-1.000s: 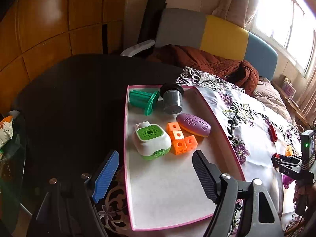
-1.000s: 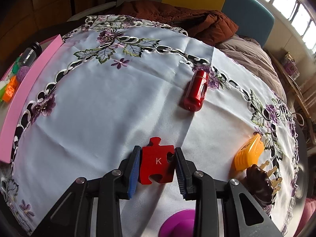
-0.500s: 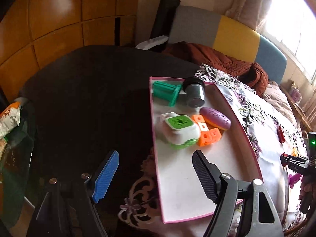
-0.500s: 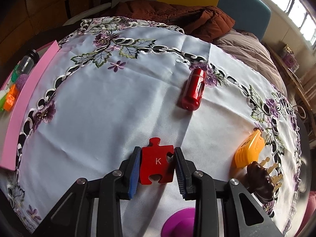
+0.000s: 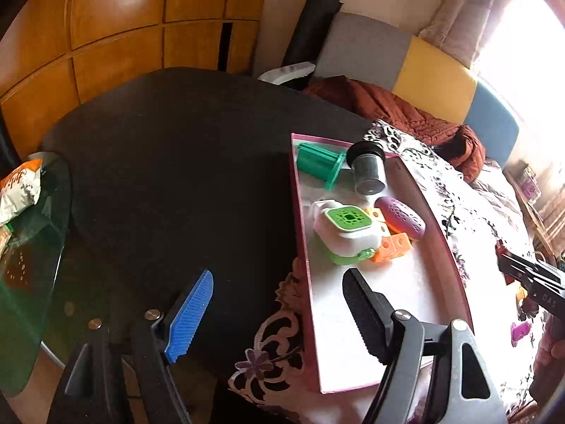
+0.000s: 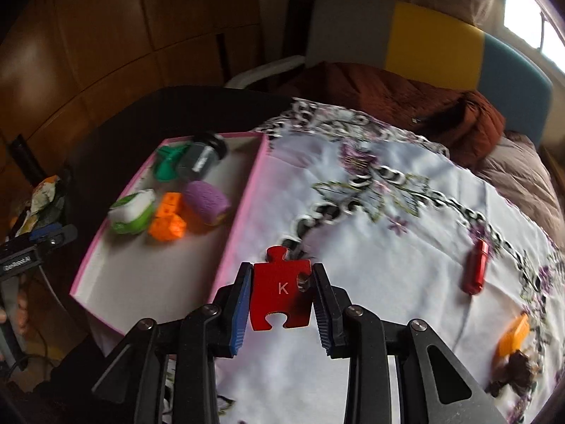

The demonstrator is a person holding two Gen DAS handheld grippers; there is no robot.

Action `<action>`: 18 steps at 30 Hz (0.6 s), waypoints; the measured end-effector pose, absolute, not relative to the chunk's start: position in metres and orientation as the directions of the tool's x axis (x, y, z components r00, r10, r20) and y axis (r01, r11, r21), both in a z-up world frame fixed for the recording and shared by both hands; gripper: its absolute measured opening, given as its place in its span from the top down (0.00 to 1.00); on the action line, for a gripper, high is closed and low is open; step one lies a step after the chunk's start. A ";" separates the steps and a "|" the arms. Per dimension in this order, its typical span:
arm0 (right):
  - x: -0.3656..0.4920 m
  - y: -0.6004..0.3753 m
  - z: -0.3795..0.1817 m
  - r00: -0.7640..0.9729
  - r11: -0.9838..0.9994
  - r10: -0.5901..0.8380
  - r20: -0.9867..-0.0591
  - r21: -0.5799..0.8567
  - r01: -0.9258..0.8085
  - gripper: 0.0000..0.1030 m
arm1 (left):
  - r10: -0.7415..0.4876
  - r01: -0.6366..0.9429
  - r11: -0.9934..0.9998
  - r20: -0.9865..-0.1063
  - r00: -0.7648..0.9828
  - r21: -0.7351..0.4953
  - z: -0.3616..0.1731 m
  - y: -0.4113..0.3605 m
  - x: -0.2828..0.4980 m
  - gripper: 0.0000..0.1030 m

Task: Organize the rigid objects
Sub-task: 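Carry the red K puzzle piece into the tray and open the right tool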

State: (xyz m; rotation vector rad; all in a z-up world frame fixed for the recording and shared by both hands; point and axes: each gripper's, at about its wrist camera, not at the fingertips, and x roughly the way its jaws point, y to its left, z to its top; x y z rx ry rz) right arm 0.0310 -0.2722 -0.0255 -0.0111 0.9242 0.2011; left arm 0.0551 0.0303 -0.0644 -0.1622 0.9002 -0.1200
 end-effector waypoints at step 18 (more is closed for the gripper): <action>0.111 -0.173 -0.088 0.469 0.965 0.043 -0.882 -0.086 -0.249 0.67 | -0.192 0.053 0.978 -0.770 0.609 -0.203 -0.064 0.034 0.055 0.27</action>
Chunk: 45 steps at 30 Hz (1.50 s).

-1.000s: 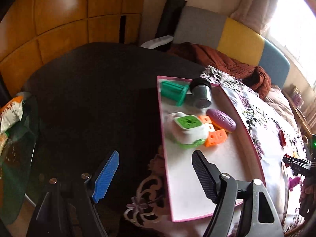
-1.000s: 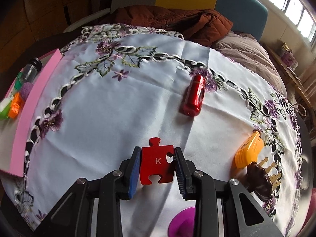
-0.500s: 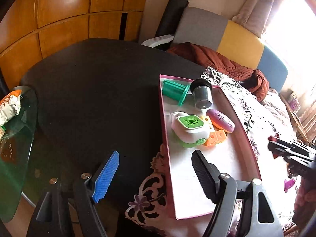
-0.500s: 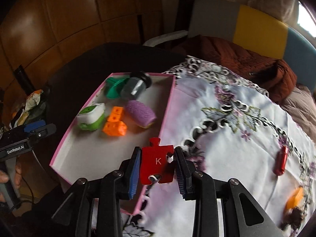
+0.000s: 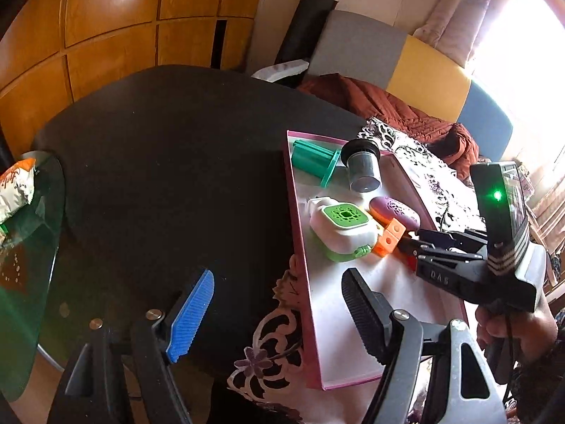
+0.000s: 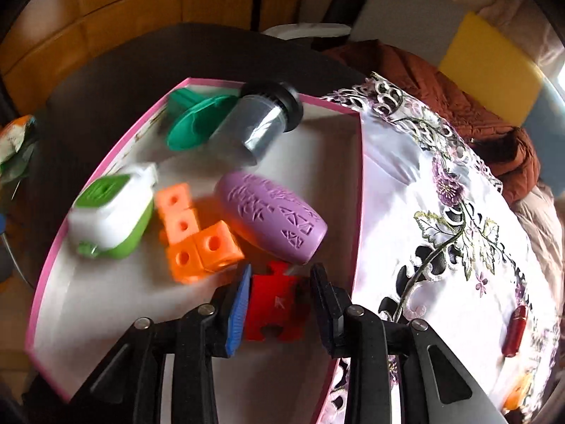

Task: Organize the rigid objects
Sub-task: 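Carry the red K puzzle piece into the tray and open the right tool, then move both tools back over the remaining toys on the tablecloth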

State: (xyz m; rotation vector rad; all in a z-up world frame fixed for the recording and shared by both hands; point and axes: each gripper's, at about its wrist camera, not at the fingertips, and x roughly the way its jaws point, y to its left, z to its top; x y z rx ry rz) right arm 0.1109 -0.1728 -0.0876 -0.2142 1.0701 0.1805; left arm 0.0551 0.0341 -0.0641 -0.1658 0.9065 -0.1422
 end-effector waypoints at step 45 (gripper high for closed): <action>0.040 -0.288 -0.015 0.691 0.998 -0.011 -0.723 0.034 0.052 0.26 | -0.196 0.229 0.971 -0.755 0.626 -0.062 -0.045 -0.031 0.028 0.27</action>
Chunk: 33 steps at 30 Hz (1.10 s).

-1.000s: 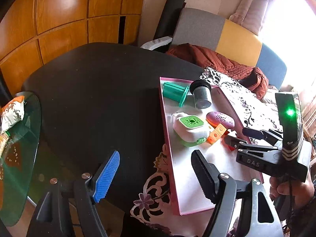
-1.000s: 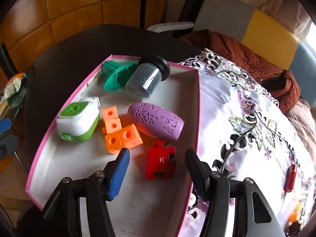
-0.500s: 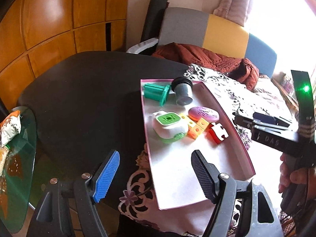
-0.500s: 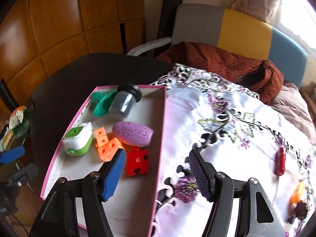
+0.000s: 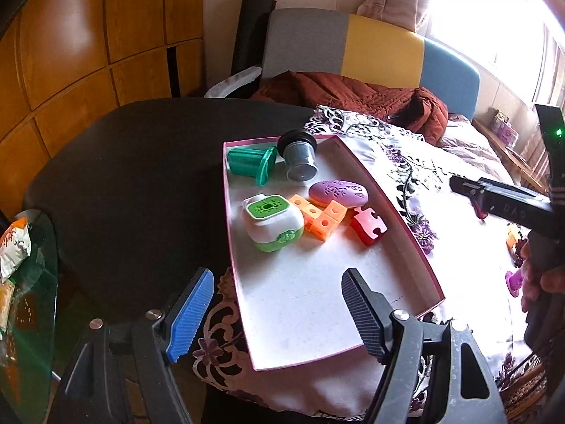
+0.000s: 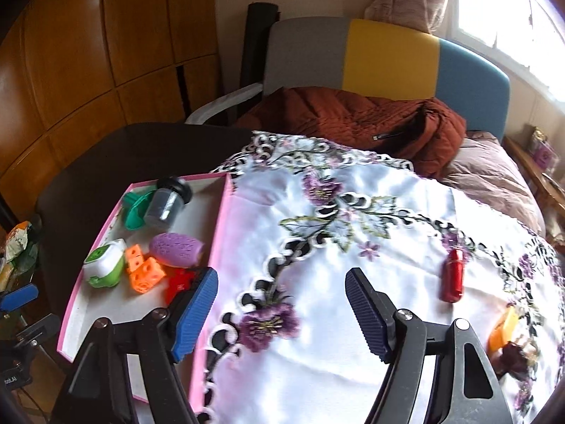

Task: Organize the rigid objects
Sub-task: 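Move both tools back over the remaining toys on the tablecloth, then grasp the red cylinder with the left tool while the right tool moves over the orange piece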

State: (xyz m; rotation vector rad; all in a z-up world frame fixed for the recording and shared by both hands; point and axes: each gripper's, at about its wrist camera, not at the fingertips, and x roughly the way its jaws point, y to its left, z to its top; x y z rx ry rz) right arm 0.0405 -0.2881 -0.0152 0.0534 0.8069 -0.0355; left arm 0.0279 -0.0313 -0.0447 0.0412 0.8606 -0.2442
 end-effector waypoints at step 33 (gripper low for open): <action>-0.059 -0.564 -0.019 0.576 0.628 -0.441 -0.689 0.222 0.746 0.12 | -0.306 0.484 0.875 -0.783 0.542 -0.007 -0.044 -0.150 0.029 0.26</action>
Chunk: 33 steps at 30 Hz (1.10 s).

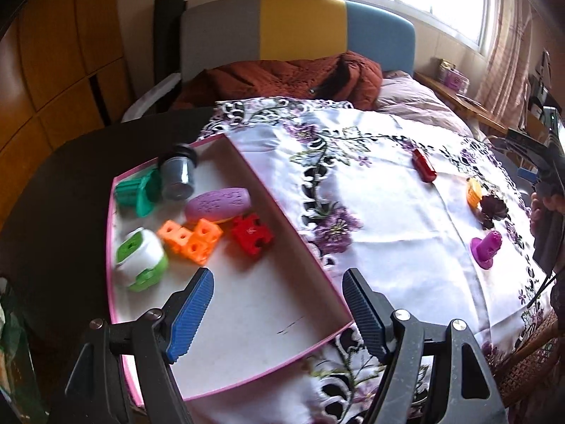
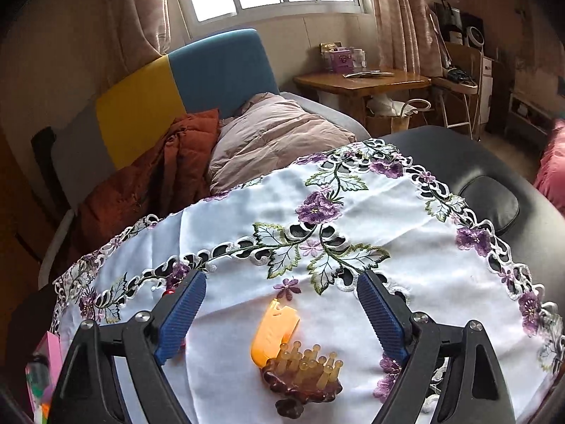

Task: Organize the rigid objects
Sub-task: 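Grasp the red cylinder with the left tool while the right tool moves over the orange piece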

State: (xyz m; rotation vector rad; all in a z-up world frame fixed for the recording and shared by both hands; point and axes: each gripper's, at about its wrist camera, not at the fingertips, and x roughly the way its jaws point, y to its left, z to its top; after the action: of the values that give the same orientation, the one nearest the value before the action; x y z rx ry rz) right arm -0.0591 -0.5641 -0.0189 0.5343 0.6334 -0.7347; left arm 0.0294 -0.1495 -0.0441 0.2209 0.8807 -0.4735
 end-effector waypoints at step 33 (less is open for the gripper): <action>-0.086 -0.595 -0.020 0.642 0.479 -0.364 -0.675 0.456 0.750 0.04 | -0.504 0.707 0.682 -0.819 0.272 -0.185 -0.061 -0.385 0.100 0.31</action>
State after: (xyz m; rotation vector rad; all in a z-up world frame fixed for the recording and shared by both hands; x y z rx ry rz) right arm -0.0860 -0.5947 -0.0202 0.8122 0.5390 -0.7212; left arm 0.1000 -0.3848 -0.0615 0.2347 1.0022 -0.8255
